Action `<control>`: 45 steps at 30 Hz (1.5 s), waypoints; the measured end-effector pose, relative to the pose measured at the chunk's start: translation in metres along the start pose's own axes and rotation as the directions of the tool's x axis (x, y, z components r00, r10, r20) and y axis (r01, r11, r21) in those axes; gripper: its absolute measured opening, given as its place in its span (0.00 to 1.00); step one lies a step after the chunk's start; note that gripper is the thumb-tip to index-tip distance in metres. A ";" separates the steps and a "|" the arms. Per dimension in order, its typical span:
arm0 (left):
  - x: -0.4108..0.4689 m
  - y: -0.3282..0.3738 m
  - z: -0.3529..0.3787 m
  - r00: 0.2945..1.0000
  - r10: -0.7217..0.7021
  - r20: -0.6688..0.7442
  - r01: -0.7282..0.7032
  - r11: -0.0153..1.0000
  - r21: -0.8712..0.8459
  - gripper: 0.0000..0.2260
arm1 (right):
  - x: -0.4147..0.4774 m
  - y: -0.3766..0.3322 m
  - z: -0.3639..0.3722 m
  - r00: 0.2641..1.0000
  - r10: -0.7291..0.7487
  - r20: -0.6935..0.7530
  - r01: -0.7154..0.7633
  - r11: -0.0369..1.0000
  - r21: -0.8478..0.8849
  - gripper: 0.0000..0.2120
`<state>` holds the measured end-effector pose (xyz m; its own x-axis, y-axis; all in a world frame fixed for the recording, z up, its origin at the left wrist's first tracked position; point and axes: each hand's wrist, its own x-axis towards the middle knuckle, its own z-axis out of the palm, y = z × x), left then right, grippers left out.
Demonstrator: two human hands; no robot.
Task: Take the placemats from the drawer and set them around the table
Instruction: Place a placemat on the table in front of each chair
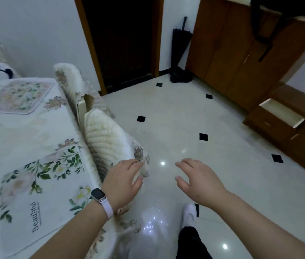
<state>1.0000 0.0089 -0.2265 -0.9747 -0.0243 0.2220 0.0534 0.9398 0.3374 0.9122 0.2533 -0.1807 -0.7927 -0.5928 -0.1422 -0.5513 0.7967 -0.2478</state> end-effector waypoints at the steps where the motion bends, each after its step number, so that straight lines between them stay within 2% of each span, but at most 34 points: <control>1: 0.011 -0.004 0.002 0.999 -0.029 -0.014 0.029 0.999 0.014 0.18 | 0.018 0.007 0.000 1.000 -0.026 0.003 0.026 1.000 0.007 0.31; 8: 0.104 -0.011 0.018 0.949 -0.311 -0.055 0.312 0.950 0.023 0.18 | 0.141 0.078 -0.027 0.981 -0.195 0.022 0.194 0.980 0.046 0.26; 12: 0.157 -0.016 0.021 0.911 -0.407 -0.073 0.412 0.907 0.089 0.20 | 0.213 0.122 -0.059 0.964 -0.262 0.051 0.261 0.965 0.029 0.22; 16: 0.191 -0.017 0.018 0.854 -0.506 -0.125 0.517 0.852 0.086 0.17 | 0.281 0.136 -0.079 0.929 -0.364 0.068 0.364 0.931 0.008 0.22; 23: 0.229 -0.042 0.003 0.770 -0.613 -0.178 0.633 0.769 0.089 0.20 | 0.364 0.107 -0.098 0.837 -0.542 0.075 0.540 0.840 0.052 0.22; 29: 0.268 -0.091 0.005 0.758 -0.619 -0.203 0.643 0.761 0.082 0.20 | 0.441 0.078 -0.087 0.799 -0.584 0.145 0.584 0.810 0.045 0.23; 35: 0.328 -0.187 0.010 0.766 -0.613 -0.193 0.631 0.775 0.046 0.19 | 0.547 0.055 -0.090 0.821 -0.537 0.194 0.552 0.834 -0.025 0.22; 38: 0.360 -0.238 -0.008 0.764 -0.622 -0.173 0.637 0.769 0.049 0.21 | 0.602 0.027 -0.106 0.825 -0.530 0.197 0.549 0.834 -0.053 0.26; 40: 0.379 -0.273 -0.024 0.764 -0.618 -0.185 0.638 0.767 0.068 0.21 | 0.638 0.001 -0.115 0.809 -0.561 0.175 0.578 0.813 -0.065 0.28; 45: 0.411 -0.337 -0.058 0.748 -0.628 -0.212 0.658 0.742 0.123 0.21 | 0.706 -0.063 -0.127 0.750 -0.647 0.140 0.658 0.751 -0.053 0.23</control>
<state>0.5937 -0.3376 -0.1958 -0.7168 -0.6812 0.1485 -0.6289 0.7237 0.2841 0.3545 -0.2004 -0.1438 -0.2014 -0.9762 -0.0801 -0.9495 0.2146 -0.2288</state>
